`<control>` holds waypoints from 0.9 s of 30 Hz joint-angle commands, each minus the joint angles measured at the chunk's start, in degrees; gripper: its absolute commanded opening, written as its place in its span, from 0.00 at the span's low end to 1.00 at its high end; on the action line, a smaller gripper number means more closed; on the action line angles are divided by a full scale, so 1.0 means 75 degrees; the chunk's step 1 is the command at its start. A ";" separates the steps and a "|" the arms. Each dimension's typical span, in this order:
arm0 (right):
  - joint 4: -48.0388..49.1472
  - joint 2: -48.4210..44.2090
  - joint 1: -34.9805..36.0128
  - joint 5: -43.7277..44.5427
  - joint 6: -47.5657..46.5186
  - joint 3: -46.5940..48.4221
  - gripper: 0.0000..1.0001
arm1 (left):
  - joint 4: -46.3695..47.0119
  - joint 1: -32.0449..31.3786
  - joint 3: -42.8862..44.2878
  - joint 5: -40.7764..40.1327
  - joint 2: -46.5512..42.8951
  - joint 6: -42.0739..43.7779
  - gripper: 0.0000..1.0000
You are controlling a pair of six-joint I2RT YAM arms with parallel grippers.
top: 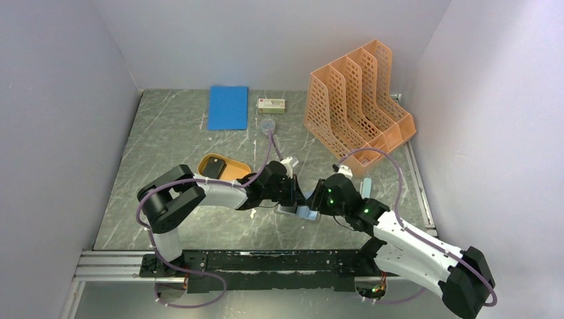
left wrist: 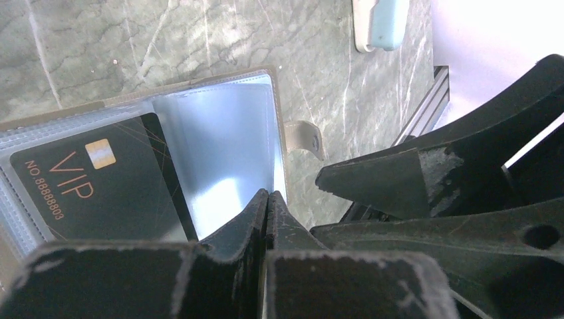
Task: Put the credit cards into the card holder
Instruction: Open the card holder at the center of the board.
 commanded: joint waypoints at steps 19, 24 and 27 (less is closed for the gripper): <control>0.0190 0.0500 -0.0032 -0.0826 -0.0449 -0.0270 0.45 | -0.0135 -0.0045 0.0080 -0.0255 0.0036 0.0082 0.05; 0.0389 0.0576 -0.0035 -0.0906 -0.0435 -0.0291 0.48 | -0.0086 -0.0050 0.0054 -0.0238 0.0059 0.0036 0.05; 0.0255 0.0712 -0.0034 -0.0789 -0.0437 -0.0226 0.44 | -0.0074 -0.0047 0.0062 -0.0214 0.0071 0.0042 0.05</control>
